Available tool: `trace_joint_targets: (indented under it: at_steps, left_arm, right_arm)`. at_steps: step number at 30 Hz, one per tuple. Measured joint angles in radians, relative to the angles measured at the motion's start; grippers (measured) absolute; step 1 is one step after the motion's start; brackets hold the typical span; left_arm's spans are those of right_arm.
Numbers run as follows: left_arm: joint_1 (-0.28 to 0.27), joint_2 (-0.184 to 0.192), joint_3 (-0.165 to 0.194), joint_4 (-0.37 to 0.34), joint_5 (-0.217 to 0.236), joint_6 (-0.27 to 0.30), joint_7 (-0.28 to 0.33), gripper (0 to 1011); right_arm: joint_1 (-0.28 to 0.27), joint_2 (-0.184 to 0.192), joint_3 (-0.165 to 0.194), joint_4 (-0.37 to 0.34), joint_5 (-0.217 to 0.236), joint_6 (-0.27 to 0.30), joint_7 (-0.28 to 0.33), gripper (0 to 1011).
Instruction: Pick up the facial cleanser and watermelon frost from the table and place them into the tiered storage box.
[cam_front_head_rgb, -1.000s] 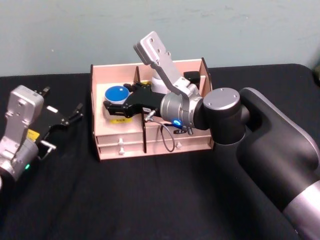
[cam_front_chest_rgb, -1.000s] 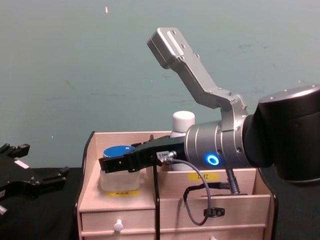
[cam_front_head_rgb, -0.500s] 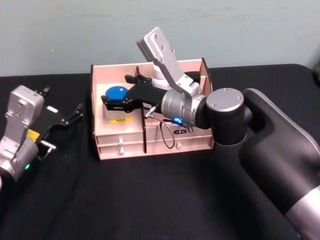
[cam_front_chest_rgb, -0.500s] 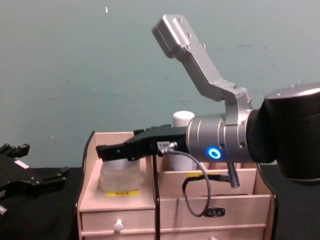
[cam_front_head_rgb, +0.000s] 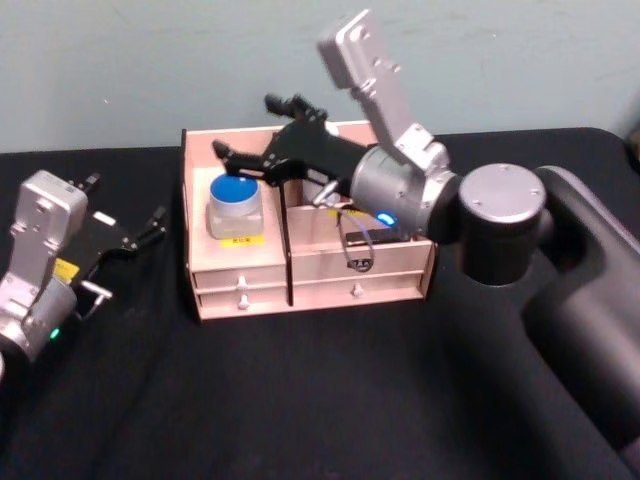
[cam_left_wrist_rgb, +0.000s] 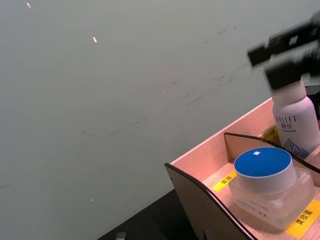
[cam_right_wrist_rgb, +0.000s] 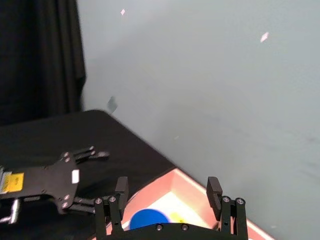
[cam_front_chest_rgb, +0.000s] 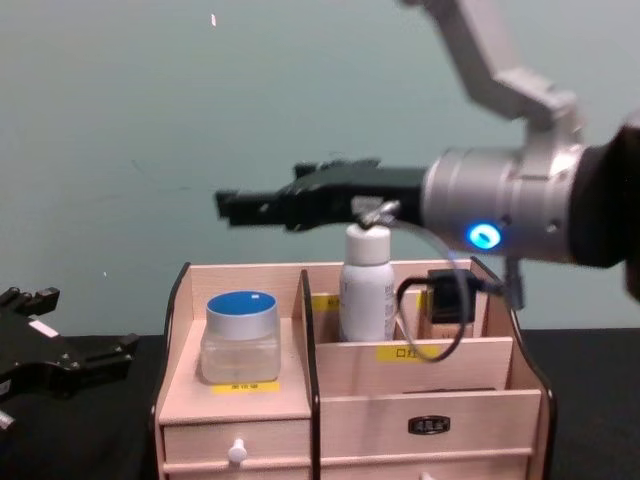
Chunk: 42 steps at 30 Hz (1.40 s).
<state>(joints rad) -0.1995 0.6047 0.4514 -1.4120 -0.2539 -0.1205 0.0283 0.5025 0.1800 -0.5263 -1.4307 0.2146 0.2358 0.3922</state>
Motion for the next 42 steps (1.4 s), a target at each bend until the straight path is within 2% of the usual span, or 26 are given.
trace_joint_targets:
  at_steps: [3,7,9,10,11,15,24,34,42]
  left_arm:
    - [0.000,0.000,0.000,0.000,0.000,0.000,0.000,1010]
    - [0.000,0.000,0.000,0.000,0.000,0.000,0.000,1010]
    - [0.000,0.000,0.000,0.000,0.000,0.000,0.000,1010]
    - [0.000,0.000,0.000,0.000,0.000,0.000,0.000,1010]
    - [0.000,0.000,0.000,0.000,0.000,0.000,0.000,1010]
    - [0.000,0.000,0.000,0.000,0.000,0.000,0.000,1010]
    - [0.000,0.000,0.000,0.000,0.000,0.000,0.000,1010]
    - [0.000,0.000,0.000,0.000,0.000,0.000,0.000,1010]
    - [0.000,0.000,0.000,0.000,0.000,0.000,0.000,1010]
  right_arm:
    - [-0.033,0.024,0.030,-0.064,0.000,-0.012,-0.038,1002]
    - [-0.068,0.043,0.070,-0.113,-0.010,-0.021,-0.085,1002]
    - [-0.082,0.046,0.087,-0.127,-0.015,-0.022,-0.107,1002]
    - [-0.096,0.050,0.107,-0.140,-0.020,-0.025,-0.128,1002]
    - [-0.096,0.050,0.107,-0.140,-0.020,-0.025,-0.128,1002]
    - [-0.129,0.060,0.162,-0.158,-0.042,-0.039,-0.182,1002]
    - [-0.165,0.076,0.260,-0.135,-0.060,-0.061,-0.232,1002]
    - [-0.193,0.076,0.321,-0.084,-0.084,-0.083,-0.257,1002]
    - [-0.217,0.072,0.348,-0.049,-0.104,-0.097,-0.263,1002]
